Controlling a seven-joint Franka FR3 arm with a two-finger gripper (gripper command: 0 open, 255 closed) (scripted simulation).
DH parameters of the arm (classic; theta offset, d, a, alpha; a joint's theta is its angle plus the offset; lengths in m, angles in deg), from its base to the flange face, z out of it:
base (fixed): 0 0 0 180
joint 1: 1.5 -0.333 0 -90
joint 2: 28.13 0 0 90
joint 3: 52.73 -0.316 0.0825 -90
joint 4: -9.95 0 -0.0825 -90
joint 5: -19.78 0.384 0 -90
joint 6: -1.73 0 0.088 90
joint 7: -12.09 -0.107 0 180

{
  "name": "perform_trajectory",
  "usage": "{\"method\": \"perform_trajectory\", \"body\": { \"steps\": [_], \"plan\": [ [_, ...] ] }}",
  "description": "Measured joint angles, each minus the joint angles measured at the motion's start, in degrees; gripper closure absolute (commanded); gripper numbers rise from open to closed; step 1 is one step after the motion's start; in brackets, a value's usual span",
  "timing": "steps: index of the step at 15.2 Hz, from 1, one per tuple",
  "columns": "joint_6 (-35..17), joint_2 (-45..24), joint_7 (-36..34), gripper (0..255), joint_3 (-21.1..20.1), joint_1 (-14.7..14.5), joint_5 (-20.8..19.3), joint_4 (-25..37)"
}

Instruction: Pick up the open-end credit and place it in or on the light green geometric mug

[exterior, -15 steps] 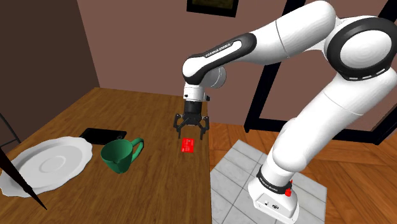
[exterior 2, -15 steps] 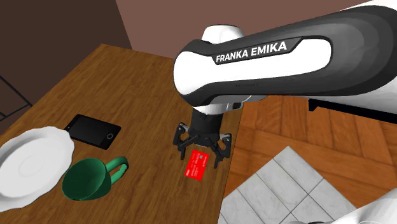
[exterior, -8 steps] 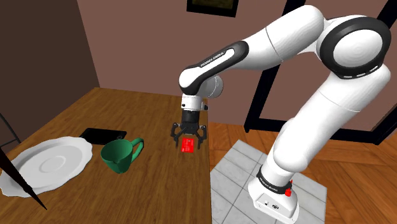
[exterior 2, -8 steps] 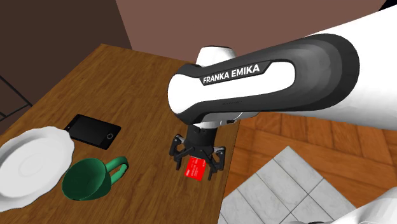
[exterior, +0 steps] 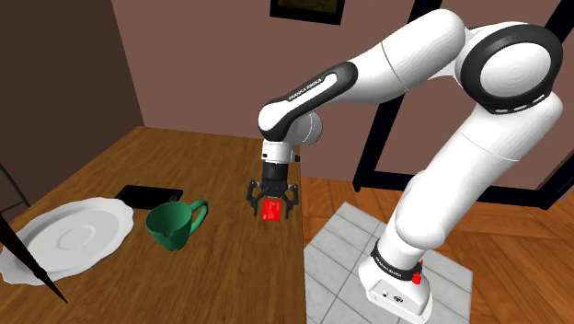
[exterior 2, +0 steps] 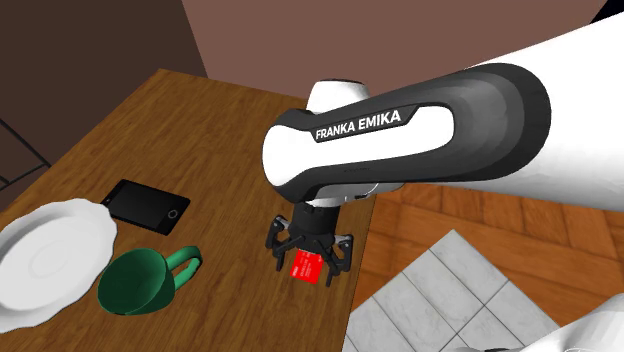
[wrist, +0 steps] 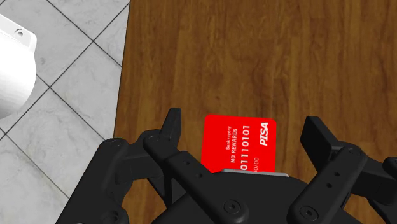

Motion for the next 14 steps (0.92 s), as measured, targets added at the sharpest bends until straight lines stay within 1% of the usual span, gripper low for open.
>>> {"method": "perform_trajectory", "body": {
  "steps": [1, 10, 14],
  "plan": [
    [0.0, 0.0, 0.0, 255, 0.0, 0.0, 0.0, 0.0],
    [0.2, 0.2, -0.1, 255, 0.0, 0.0, 0.0, 0.1],
    [1.6, 1.3, -0.8, 255, 0.2, 0.1, -0.4, 0.5]
  ]
}}
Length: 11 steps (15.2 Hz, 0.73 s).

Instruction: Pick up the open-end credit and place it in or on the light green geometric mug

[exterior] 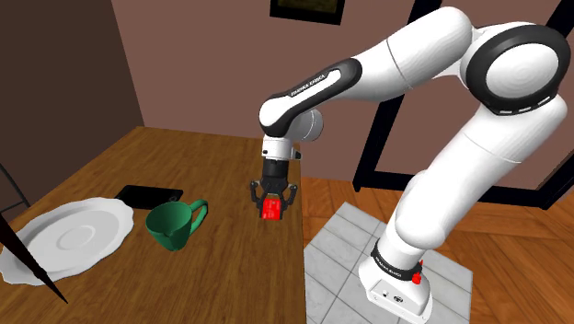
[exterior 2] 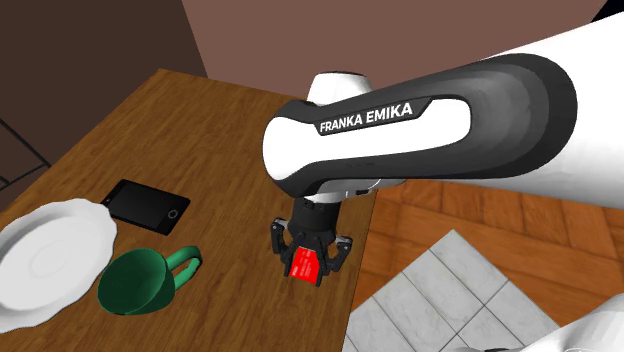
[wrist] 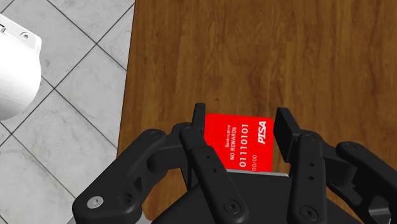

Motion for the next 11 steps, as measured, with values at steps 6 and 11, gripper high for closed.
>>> {"method": "perform_trajectory", "body": {
  "steps": [6, 11],
  "plan": [
    [4.4, 3.2, -2.2, 255, 0.3, 0.2, -1.0, 1.6],
    [8.3, 5.5, -4.0, 255, 0.7, 0.4, -1.8, 3.5]
  ]
}}
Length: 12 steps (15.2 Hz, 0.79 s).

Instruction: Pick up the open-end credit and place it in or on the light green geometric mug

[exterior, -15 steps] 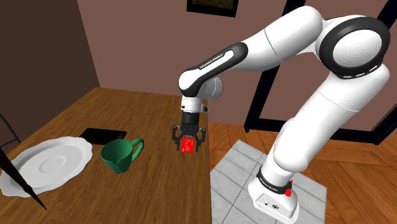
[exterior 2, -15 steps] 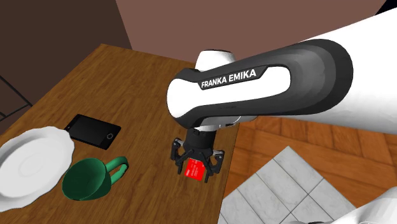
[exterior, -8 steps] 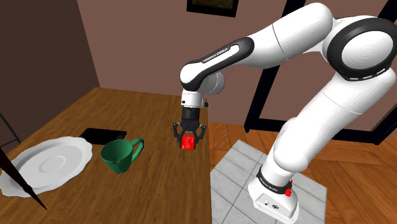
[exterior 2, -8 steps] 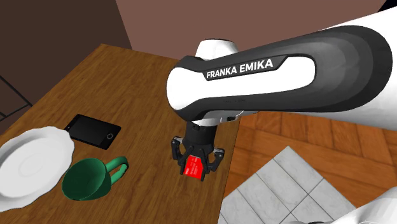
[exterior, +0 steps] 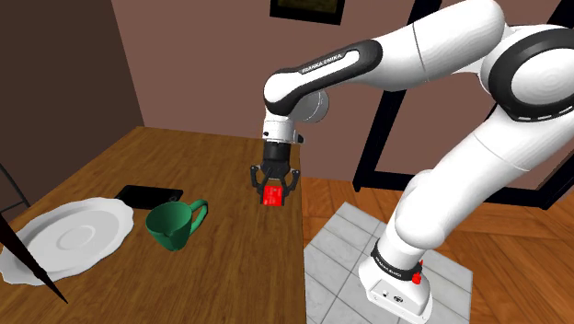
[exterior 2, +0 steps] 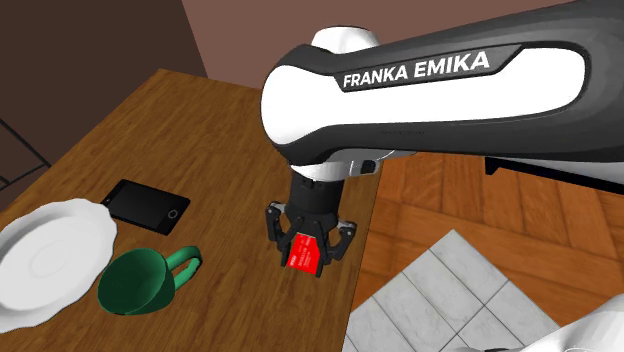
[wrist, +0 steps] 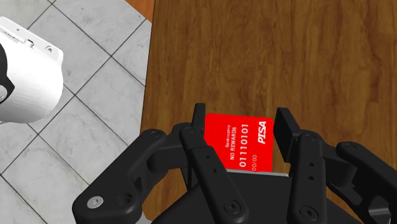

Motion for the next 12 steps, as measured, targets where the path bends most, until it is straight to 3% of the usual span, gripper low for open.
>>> {"method": "perform_trajectory", "body": {
  "steps": [12],
  "plan": [
    [8.8, 4.0, -3.9, 255, 1.0, 0.4, -1.4, 5.5]
  ]
}}
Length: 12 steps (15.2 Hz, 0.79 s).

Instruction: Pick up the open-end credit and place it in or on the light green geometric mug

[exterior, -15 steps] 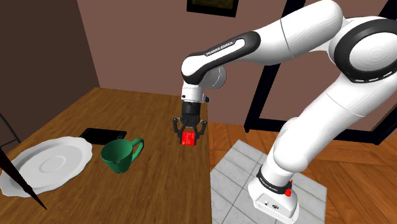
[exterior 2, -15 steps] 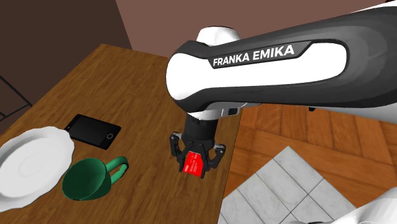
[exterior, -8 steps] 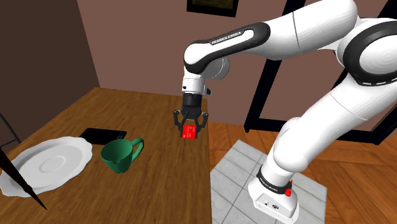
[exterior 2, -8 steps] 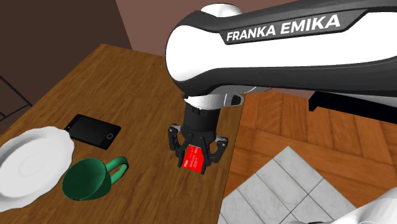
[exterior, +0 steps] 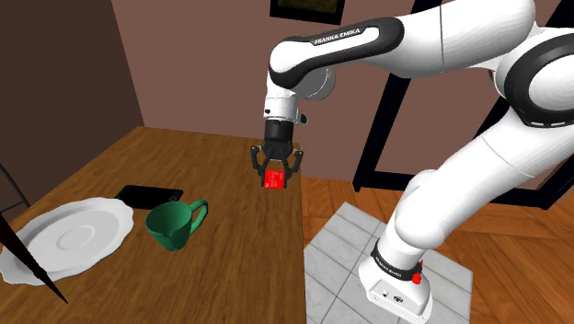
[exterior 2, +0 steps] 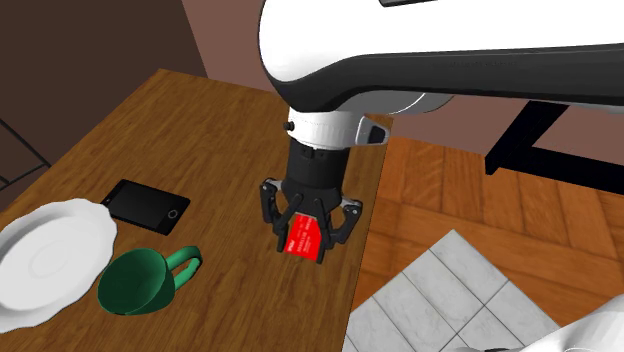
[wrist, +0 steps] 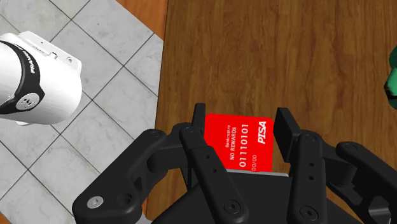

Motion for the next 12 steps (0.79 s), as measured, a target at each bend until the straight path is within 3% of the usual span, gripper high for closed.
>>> {"method": "perform_trajectory", "body": {
  "steps": [7, 12],
  "plan": [
    [4.8, 1.7, -2.2, 255, 0.5, 0.1, -0.4, 3.6],
    [2.4, -3.6, -6.8, 255, -3.1, -2.1, 1.8, 9.1]
  ]
}}
